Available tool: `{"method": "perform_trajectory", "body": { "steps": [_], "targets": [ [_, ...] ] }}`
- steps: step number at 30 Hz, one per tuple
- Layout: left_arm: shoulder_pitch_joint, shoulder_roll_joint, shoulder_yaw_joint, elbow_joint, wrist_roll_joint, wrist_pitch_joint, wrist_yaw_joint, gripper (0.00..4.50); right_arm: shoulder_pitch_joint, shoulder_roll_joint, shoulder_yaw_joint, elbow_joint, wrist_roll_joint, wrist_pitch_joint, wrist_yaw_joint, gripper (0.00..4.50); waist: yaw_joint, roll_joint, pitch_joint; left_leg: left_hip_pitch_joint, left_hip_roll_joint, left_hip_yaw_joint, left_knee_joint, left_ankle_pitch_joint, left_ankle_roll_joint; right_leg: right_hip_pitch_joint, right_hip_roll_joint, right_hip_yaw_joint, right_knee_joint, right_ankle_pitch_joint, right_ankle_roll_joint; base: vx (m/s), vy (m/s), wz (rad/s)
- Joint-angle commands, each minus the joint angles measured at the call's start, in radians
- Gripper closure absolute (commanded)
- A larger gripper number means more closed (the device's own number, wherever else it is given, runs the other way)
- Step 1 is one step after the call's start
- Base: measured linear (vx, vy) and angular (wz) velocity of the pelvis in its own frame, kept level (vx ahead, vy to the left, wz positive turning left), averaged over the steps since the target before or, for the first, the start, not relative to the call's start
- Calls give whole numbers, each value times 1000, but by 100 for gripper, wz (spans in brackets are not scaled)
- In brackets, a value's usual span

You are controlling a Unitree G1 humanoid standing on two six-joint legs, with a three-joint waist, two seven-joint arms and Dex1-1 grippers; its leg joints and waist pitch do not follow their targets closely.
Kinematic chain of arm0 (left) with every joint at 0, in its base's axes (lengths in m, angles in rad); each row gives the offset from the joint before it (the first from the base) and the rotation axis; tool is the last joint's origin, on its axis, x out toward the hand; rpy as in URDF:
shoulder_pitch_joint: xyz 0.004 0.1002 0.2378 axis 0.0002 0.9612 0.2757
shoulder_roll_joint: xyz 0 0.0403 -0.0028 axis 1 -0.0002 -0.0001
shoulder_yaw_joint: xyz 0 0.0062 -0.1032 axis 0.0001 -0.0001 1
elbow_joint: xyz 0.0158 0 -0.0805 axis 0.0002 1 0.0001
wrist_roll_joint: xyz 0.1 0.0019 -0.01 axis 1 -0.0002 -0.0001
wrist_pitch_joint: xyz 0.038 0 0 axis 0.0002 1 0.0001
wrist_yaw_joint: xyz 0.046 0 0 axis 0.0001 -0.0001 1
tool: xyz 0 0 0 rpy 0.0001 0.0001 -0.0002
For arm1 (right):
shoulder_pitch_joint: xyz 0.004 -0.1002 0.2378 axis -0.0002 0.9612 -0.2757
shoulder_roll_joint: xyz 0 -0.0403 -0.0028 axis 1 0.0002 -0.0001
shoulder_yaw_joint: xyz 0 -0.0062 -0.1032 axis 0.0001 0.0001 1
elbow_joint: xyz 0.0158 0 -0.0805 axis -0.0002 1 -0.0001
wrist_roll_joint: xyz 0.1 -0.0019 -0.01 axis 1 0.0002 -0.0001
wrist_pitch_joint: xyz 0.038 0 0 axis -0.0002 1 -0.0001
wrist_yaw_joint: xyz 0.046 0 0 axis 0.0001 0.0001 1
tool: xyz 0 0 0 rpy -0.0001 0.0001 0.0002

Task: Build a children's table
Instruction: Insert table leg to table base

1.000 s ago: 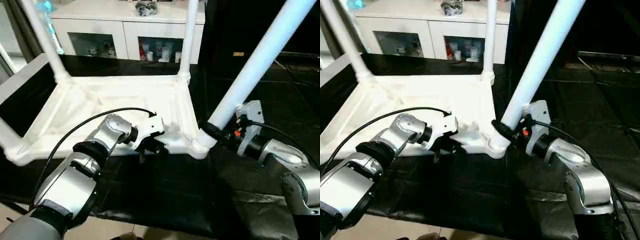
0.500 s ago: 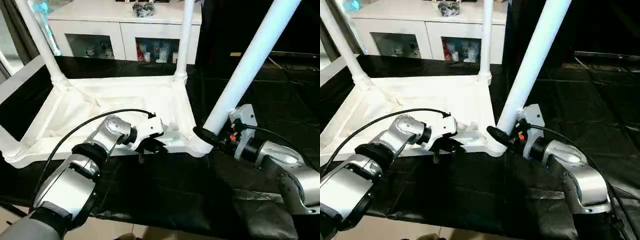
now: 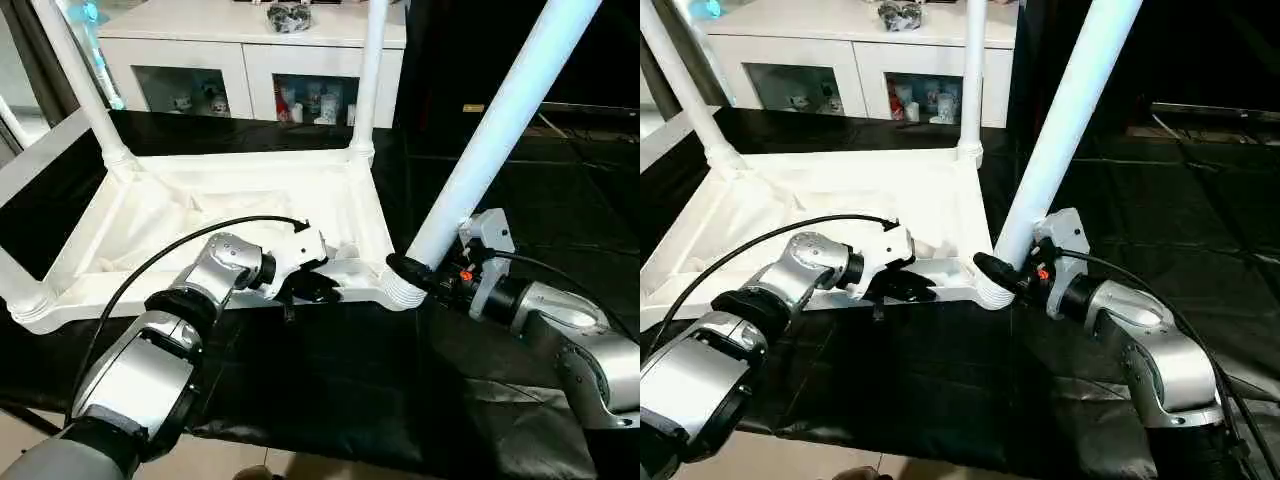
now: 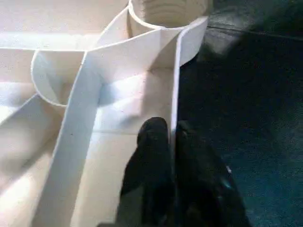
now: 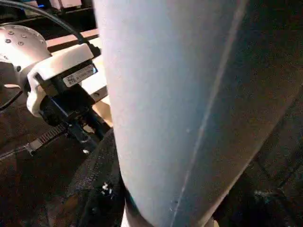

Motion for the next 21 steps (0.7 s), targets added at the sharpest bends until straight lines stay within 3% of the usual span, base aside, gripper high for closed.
{"method": "perform_trajectory", "body": {
  "steps": [1,6,8,12,15,16,18,19,21],
  "targets": [
    [3,6,17,10,4,-1,10,446,-10,-6,11,-11,-2,-4,7,259,3,-19,-68,13,33,-11,-69,-172,19,47,-85,43,-86,-158,-213,0,0,0],
    [8,20,-16,20,61,-20,40,450,-22,-6,15,5,-7,-6,11,259,-4,-21,-69,11,33,-11,-68,-153,29,49,-83,43,-83,-108,-219,0,0,0],
    [6,22,-9,19,59,-17,36,450,-32,-2,16,17,-10,-5,8,259,-4,-28,-67,11,32,-9,-68,-156,32,49,-85,42,-86,-134,-218,0,0,0],
    [2,25,8,10,45,-8,10,450,-52,7,20,45,-21,16,-12,259,-6,-26,-65,13,33,-10,-70,-165,24,46,-84,43,-88,-166,-218,0,0,0],
    [15,38,14,-17,32,-9,-50,450,-82,14,41,89,-44,10,-12,259,-8,-33,-68,9,32,-10,-70,-141,27,49,-85,42,-81,-124,-222,0,0,0],
    [22,45,16,-29,29,-10,-67,450,-93,19,50,107,-49,6,-7,259,-10,-30,-70,8,32,-10,-69,-126,30,49,-85,41,-78,-97,-228,0,0,0],
    [38,60,23,-51,29,-7,-74,450,-116,25,80,155,-75,-44,22,259,-14,-43,-73,6,33,-9,-67,-105,41,50,-86,40,-72,-51,-242,0,0,0],
    [40,62,25,-53,29,-5,-70,450,-121,25,87,168,-83,-61,30,259,-13,-38,-74,6,34,-8,-64,-93,48,48,-87,40,-67,-25,-249,0,0,0],
    [48,73,30,-59,30,-4,-57,450,-137,31,102,203,-90,-77,43,259,-13,-44,-73,5,34,-7,-63,-84,63,47,-86,39,-66,-5,-249,0,0,0]
  ]
}}
